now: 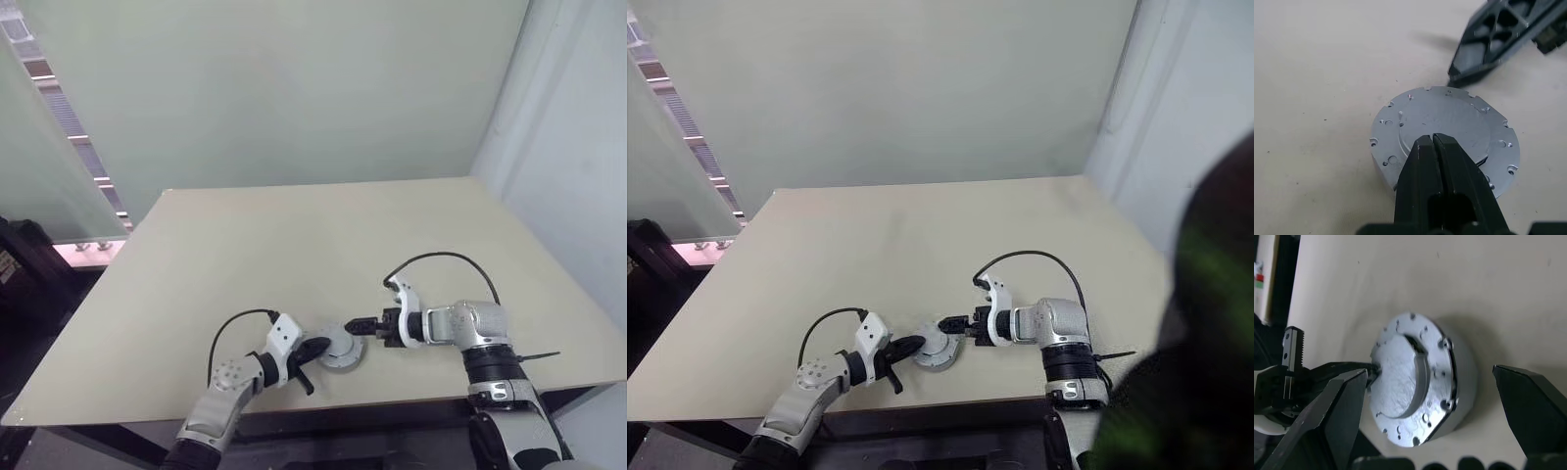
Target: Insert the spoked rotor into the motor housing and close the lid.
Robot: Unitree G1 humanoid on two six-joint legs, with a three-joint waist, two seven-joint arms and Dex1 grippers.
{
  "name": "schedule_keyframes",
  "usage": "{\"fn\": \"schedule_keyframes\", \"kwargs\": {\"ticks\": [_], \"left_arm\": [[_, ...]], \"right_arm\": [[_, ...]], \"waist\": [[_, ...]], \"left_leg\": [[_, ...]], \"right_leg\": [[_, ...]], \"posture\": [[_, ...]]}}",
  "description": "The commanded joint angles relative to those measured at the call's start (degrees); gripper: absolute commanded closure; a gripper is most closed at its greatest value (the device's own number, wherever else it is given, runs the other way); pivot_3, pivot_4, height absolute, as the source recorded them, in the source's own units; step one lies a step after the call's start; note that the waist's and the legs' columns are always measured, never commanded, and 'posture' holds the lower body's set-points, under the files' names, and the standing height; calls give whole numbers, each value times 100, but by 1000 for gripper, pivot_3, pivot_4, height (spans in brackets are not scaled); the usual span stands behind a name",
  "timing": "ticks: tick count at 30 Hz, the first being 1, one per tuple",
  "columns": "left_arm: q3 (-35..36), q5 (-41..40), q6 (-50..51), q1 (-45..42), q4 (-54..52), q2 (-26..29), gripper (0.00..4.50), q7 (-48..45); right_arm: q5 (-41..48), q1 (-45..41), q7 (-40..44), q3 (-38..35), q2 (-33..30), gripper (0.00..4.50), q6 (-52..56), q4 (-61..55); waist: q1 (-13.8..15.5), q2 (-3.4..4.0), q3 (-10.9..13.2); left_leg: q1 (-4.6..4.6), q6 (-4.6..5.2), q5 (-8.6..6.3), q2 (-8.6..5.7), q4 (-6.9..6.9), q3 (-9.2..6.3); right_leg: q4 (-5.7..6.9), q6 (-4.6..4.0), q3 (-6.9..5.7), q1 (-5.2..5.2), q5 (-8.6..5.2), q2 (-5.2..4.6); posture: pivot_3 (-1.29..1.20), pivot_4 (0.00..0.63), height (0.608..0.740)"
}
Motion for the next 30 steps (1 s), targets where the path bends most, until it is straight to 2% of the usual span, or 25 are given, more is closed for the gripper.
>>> {"fn": "schedule_keyframes", "kwargs": {"ticks": [1, 14, 17, 21, 25, 26, 30], "left_arm": [[-161, 114, 85, 45, 13, 32, 4500, -87], [-147, 108, 108, 93, -62, 91, 4500, -76], [-144, 107, 114, 88, -69, 87, 4500, -72], [-144, 106, 112, 86, -66, 84, 4500, -74], [-148, 109, 117, 84, -67, 81, 4500, -75], [-147, 112, 117, 83, -69, 79, 4500, -74], [-144, 107, 110, 73, -69, 74, 4500, -65]], "right_arm": [[287, -86, -71, -270, 85, 15, 111, 205], [684, -78, -265, -867, 597, 15, 307, 511], [693, -62, -311, -916, 641, 567, 323, 545], [720, 0, -374, -956, 731, 1980, 359, 519], [754, 33, -456, -994, 783, 3120, 369, 502], [766, 43, -476, -991, 786, 3252, 368, 494], [760, 75, -545, -979, 784, 3255, 336, 478]], "waist": [[-1, 0, 0], [-11, 3, -2], [-11, 3, -2], [-27, 3, -2], [-81, 9, -15], [-107, 16, -27], [-156, 30, -37]], "left_leg": [[0, 0, 0, -1, 0, 0], [0, 0, 0, 6, -4, 4], [0, 1, 0, 10, -5, 3], [0, 0, 0, 14, -6, 6], [3, 0, 0, 31, -7, 12], [4, 0, 0, 34, -7, 10], [9, 0, 0, 36, -7, 12]], "right_leg": [[0, 0, 1, 0, 0, 0], [2, 0, 0, -9, 0, 4], [3, 0, -2, -11, 0, 7], [3, 0, -1, -12, 0, 10], [4, 0, -2, -13, 0, 24], [4, -1, -3, -10, 0, 28], [4, -1, -2, -8, -1, 30]], "posture": [[0, 0, 740], [0, 0, 740], [0, 0, 740], [0, 0, 740], [0, 0, 740], [0, 0, 740], [0, 0, 740]]}}
